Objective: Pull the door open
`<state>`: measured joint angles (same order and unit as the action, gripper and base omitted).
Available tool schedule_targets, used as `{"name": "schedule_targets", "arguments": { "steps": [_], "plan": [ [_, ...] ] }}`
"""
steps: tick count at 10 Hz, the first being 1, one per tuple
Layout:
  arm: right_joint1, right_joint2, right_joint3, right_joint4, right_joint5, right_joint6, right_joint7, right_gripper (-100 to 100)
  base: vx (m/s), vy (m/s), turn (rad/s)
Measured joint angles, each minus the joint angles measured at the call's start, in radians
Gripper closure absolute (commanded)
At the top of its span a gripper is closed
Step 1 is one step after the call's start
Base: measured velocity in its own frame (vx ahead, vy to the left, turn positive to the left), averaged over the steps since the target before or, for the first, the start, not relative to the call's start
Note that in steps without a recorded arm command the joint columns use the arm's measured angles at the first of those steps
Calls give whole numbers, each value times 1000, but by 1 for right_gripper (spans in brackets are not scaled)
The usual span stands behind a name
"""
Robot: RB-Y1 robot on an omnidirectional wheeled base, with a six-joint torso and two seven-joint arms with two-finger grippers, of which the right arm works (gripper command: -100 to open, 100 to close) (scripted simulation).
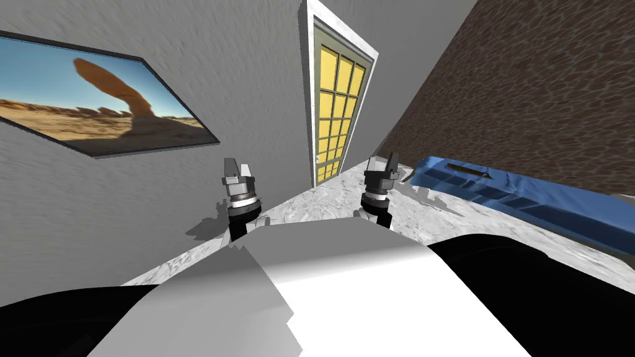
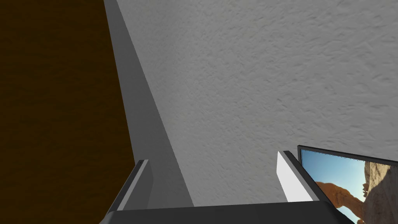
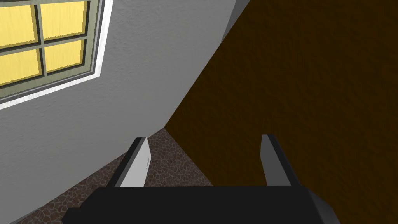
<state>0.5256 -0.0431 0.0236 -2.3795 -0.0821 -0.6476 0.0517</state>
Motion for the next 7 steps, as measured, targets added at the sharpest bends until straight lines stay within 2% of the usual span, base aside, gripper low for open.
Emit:
{"name": "schedule_targets", "arguments": {
  "steps": [7],
  "plan": [
    [-5, -22, 2, 106, -19, -23, 121, -100, 100, -19, 91]
  ]
}}
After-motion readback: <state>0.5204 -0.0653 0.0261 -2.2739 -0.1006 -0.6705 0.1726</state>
